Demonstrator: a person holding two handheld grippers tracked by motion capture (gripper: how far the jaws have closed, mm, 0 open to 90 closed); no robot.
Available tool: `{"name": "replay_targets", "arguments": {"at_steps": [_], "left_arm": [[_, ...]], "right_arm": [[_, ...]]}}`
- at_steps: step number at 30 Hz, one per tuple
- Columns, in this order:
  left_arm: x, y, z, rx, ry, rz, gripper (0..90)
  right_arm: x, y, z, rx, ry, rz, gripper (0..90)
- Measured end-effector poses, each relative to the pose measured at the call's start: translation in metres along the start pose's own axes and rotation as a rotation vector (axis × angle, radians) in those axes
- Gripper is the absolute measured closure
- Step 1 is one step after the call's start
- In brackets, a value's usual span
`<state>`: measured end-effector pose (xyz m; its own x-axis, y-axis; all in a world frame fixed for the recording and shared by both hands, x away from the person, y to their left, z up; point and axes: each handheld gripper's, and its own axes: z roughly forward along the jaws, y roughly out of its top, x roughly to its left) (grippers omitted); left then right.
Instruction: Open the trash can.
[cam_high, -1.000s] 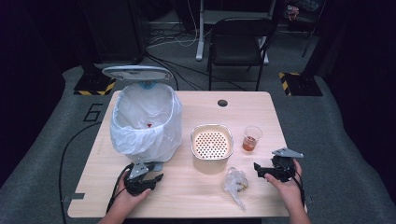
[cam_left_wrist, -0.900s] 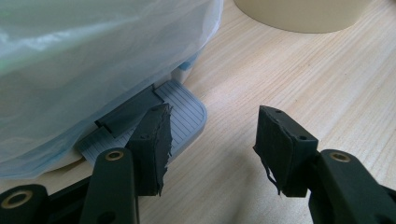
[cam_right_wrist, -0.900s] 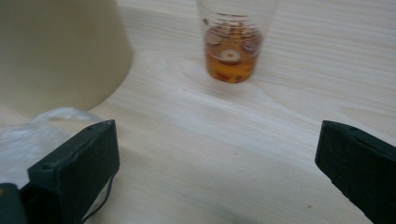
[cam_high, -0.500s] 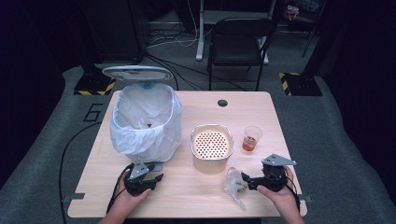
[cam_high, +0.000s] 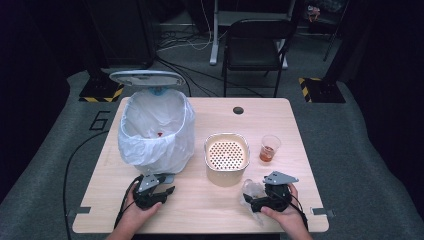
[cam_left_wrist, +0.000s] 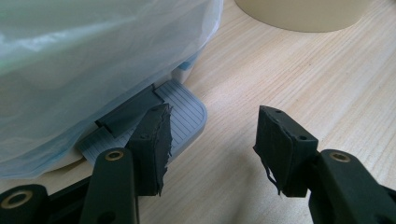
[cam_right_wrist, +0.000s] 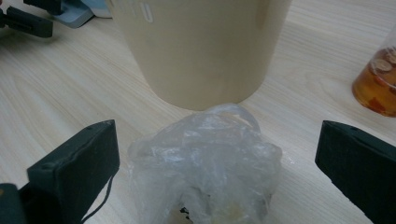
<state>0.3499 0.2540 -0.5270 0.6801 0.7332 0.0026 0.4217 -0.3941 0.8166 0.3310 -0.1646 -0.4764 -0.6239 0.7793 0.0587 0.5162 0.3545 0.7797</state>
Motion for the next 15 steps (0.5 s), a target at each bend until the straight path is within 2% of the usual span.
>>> {"name": "replay_targets", "arguments": {"at_steps": [5, 15], "left_arm": [[0.0, 0.0, 0.0, -0.001, 0.003, 0.003, 45.7], [0.0, 0.0, 0.0, -0.001, 0.003, 0.003, 45.7]], "right_arm": [[0.004, -0.003, 0.007, 0.022, -0.007, -0.021, 0.0], [0.001, -0.014, 0.02, 0.091, -0.007, -0.019, 0.0]]}}
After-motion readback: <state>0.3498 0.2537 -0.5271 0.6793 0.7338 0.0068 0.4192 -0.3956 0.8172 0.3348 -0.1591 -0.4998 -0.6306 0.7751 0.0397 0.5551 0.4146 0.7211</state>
